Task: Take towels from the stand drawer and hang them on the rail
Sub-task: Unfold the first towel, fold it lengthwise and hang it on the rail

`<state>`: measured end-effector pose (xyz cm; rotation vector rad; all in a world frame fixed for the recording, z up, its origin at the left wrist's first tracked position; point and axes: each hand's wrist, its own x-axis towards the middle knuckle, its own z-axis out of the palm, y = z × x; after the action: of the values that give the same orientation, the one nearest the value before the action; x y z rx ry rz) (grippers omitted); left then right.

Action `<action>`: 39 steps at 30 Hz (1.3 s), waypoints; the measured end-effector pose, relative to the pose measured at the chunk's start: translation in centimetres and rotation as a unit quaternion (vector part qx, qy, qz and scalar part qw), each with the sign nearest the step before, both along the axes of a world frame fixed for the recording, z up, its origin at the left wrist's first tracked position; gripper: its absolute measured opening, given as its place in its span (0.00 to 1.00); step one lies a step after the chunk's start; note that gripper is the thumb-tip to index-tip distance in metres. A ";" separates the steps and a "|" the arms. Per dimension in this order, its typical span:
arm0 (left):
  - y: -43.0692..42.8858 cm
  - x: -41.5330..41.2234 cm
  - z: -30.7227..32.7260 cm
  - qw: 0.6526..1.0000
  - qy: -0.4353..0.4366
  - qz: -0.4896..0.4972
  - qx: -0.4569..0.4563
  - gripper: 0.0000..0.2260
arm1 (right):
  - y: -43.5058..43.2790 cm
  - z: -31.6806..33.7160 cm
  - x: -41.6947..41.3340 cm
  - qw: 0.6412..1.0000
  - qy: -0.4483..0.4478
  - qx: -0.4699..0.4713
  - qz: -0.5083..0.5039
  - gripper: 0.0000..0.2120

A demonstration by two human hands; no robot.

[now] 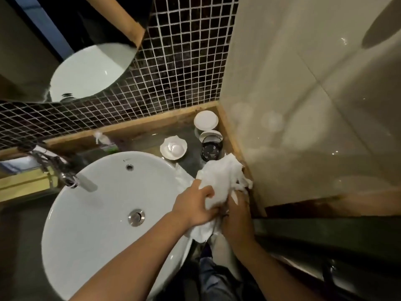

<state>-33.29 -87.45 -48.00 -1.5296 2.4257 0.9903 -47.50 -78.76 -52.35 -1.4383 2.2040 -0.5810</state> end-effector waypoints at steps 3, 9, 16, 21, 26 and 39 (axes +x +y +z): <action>-0.3 -0.4 -0.2 1.000 0.000 -0.005 0.019 0.22 | 0.0 -2.0 -0.8 0.996 0.059 0.045 0.051 0.15; -1.8 2.1 3.7 0.998 0.048 -0.005 -0.038 0.16 | -1.3 1.7 -0.6 0.997 -0.073 0.003 -0.025 0.10; -4.9 9.2 13.9 0.976 0.053 -0.025 -0.209 0.21 | -6.3 12.8 5.4 0.970 -0.178 -0.166 0.014 0.20; -4.9 13.7 21.9 0.949 0.077 0.021 -0.305 0.21 | -10.9 21.7 10.9 0.945 -0.139 -0.265 0.130 0.31; -3.8 14.5 24.9 0.928 0.265 0.192 -0.179 0.16 | -11.7 25.5 13.5 0.926 -0.188 -0.291 0.153 0.26; -2.1 3.3 20.4 0.895 0.390 0.217 -0.009 0.09 | -1.1 16.5 6.4 0.961 -0.193 -0.182 -0.076 0.12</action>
<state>-29.99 -89.56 -27.62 -2.0244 2.5611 2.0080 -41.14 -79.86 -35.86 -1.1910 1.9686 -1.2601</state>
